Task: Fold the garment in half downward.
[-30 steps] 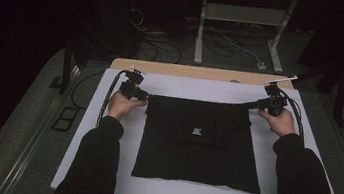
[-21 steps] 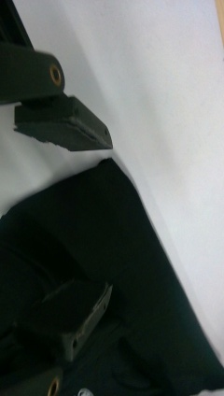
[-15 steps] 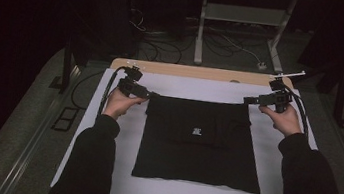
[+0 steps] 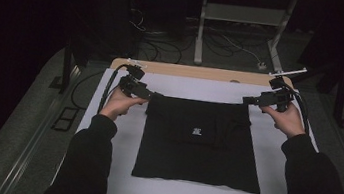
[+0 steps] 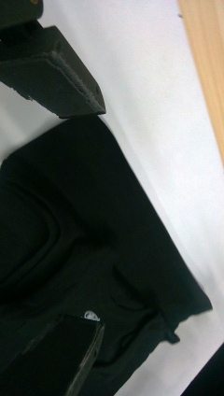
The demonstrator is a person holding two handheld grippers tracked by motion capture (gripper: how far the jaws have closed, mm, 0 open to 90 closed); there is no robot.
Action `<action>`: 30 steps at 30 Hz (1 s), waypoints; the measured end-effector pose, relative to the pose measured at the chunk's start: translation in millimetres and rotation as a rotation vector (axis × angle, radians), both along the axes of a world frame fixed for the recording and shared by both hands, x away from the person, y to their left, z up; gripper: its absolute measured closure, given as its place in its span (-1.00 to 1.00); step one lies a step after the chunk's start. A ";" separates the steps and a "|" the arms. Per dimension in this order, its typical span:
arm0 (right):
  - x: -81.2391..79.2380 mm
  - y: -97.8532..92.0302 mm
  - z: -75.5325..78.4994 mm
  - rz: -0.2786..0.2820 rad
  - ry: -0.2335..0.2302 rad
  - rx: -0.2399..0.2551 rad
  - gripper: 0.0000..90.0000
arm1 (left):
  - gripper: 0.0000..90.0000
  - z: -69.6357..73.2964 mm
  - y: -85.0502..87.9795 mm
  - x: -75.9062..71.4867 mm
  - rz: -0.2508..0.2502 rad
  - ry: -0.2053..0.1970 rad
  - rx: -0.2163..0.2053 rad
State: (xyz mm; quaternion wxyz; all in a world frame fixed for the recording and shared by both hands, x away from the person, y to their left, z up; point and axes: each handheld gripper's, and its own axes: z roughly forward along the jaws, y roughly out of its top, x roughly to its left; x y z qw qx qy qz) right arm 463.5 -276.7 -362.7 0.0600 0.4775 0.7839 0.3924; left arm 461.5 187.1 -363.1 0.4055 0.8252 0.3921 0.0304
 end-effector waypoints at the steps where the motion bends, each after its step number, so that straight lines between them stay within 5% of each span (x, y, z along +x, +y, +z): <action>1: -1.0 0.9 1.0 0.005 -0.001 0.002 -1.00 | -1.00 1.9 -1.1 -1.7 -0.003 -0.006 0.000; 12: -12.1 16.3 9.8 0.065 -0.026 0.007 -1.00 | -1.00 10.5 -9.4 -11.5 -0.035 -0.052 0.012; 15: -13.8 19.8 9.8 0.073 -0.030 -0.004 -1.00 | -1.00 10.2 -12.7 -12.9 -0.049 -0.061 -0.014; 30: -21.3 32.1 -1.9 0.125 -0.015 0.005 -1.00 | -1.00 1.8 -32.2 -15.2 -0.116 -0.071 -0.025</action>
